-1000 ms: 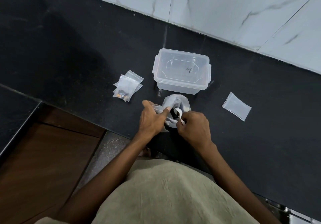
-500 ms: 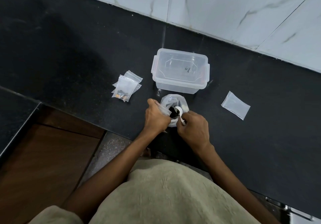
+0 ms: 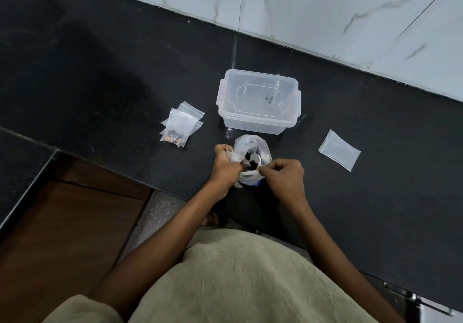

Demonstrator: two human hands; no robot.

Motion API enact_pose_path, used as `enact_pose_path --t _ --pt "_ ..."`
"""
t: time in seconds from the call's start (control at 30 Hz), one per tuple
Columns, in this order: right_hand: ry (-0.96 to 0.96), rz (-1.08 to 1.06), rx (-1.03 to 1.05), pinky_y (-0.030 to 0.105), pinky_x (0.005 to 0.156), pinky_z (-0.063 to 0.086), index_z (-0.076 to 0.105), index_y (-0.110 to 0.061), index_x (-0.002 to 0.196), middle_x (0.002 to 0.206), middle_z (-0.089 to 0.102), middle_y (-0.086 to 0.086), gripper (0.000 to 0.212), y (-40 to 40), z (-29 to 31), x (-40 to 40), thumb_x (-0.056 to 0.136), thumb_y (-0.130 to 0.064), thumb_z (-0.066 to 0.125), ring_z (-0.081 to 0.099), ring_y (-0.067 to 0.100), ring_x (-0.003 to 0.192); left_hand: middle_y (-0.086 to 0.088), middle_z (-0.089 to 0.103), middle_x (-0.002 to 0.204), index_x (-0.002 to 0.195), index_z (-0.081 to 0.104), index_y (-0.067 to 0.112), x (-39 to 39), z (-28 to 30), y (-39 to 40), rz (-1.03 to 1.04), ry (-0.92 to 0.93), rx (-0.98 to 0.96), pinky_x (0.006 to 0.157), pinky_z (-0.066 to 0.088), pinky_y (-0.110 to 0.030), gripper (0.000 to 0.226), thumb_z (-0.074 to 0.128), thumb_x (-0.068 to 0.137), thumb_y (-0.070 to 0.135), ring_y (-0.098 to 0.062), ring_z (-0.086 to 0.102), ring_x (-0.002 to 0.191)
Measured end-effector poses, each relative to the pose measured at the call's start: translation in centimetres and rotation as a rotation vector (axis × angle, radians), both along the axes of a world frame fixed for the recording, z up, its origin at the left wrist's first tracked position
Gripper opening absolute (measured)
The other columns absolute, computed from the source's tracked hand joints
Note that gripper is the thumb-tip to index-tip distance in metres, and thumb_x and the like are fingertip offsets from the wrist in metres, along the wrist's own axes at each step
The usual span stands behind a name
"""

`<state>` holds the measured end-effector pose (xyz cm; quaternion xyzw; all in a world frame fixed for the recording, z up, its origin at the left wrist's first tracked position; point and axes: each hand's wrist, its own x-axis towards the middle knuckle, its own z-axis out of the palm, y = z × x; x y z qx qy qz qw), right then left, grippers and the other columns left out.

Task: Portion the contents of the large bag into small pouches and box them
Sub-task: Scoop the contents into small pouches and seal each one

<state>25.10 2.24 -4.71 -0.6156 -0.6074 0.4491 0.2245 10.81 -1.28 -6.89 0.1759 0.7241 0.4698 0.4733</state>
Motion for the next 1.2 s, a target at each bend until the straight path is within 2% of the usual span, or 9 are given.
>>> enact_pose_path --t 0.1,0.27,0.37,0.47,0.6,0.8,0.97,1.07,1.2 --pt "0.050 -0.034 -0.136 0.024 0.048 0.048 0.074 -0.002 0.065 0.054 0.066 0.006 0.017 0.5 0.4 0.7 0.081 -0.008 0.079 0.057 0.008 0.046 -0.007 0.055 0.099 0.113 0.041 0.012 0.1 0.3 0.0 -0.008 -0.002 0.010 0.063 0.051 -0.023 0.048 0.057 0.079 -0.017 -0.013 0.057 0.082" --pt "-0.071 0.023 -0.048 0.022 0.047 0.049 0.071 -0.005 0.060 0.059 0.069 0.008 0.018 0.7 0.7 0.4 0.077 -0.007 0.076 0.056 0.007 0.047 -0.006 0.055 0.095 0.110 0.040 0.012 0.1 -0.1 0.0 0.008 -0.039 0.035 0.061 0.053 -0.022 0.049 0.058 0.079 -0.021 -0.011 0.059 0.077" --pt "0.155 -0.157 -0.267 0.026 0.041 0.037 0.064 0.003 0.061 0.053 0.053 0.011 0.022 0.7 0.4 0.4 0.077 -0.005 0.077 0.042 0.014 0.044 -0.010 0.059 0.098 0.107 0.040 0.013 -0.1 -0.5 0.0 0.026 -0.010 0.034 0.063 0.055 -0.024 0.047 0.062 0.080 -0.017 -0.013 0.063 0.075" --pt "0.310 -0.293 -0.454 0.022 0.038 0.023 0.069 0.005 0.072 0.052 0.041 0.001 0.008 0.7 0.3 0.9 0.077 0.001 0.074 0.029 0.009 0.040 -0.007 0.058 0.100 0.108 0.043 0.012 -0.3 -0.7 -0.1 -0.007 0.099 0.015 0.068 0.058 -0.027 0.045 0.068 0.078 -0.010 -0.019 0.064 0.085" --pt "0.366 -0.340 -0.393 0.020 0.038 0.026 0.068 -0.002 0.067 0.049 0.046 -0.002 0.016 0.4 0.2 0.9 0.082 0.000 0.075 0.033 0.008 0.040 0.004 0.053 0.091 0.108 0.043 0.013 -0.3 -0.3 -0.2 -0.083 0.233 -0.003 0.062 0.045 -0.016 0.039 0.067 0.082 -0.003 -0.009 0.054 0.079" --pt "0.445 -0.315 -0.389 0.020 0.038 0.022 0.067 0.003 0.072 0.047 0.041 -0.002 0.013 0.4 0.8 1.0 0.082 0.000 0.074 0.028 0.008 0.038 -0.005 0.053 0.100 0.102 0.044 0.013 -0.4 0.2 -0.5 -0.168 0.418 0.022 0.073 0.041 -0.028 0.038 0.064 0.073 -0.002 -0.020 0.053 0.091" --pt "0.466 -0.266 -0.395 0.019 0.037 0.019 0.068 0.009 0.088 0.051 0.038 0.002 0.013 0.3 1.4 1.1 0.081 0.000 0.074 0.025 0.008 0.038 -0.001 0.039 0.105 0.101 0.040 0.013 -0.7 -0.4 -0.9 -0.177 0.604 0.095 0.089 0.044 -0.033 0.052 0.081 0.069 0.013 -0.019 0.043 0.102" --pt "0.444 -0.222 -0.365 0.020 0.038 0.022 0.067 0.016 0.089 0.052 0.040 0.004 0.022 0.1 1.9 1.2 0.082 -0.003 0.076 0.027 0.009 0.039 0.001 0.037 0.107 0.103 0.039 0.014 -1.1 -0.6 -1.2 -0.174 0.639 0.129 0.089 0.043 -0.032 0.062 0.089 0.068 0.028 -0.019 0.040 0.105" --pt "0.471 -0.199 -0.354 0.021 0.040 0.022 0.065 0.020 0.087 0.049 0.040 0.001 0.024 0.1 2.9 1.1 0.082 -0.002 0.075 0.026 0.011 0.041 0.000 0.041 0.104 0.104 0.042 0.014 -1.3 -0.4 -2.0 -0.118 0.732 0.248 0.084 0.046 -0.040 0.060 0.089 0.067 0.024 -0.020 0.042 0.099"
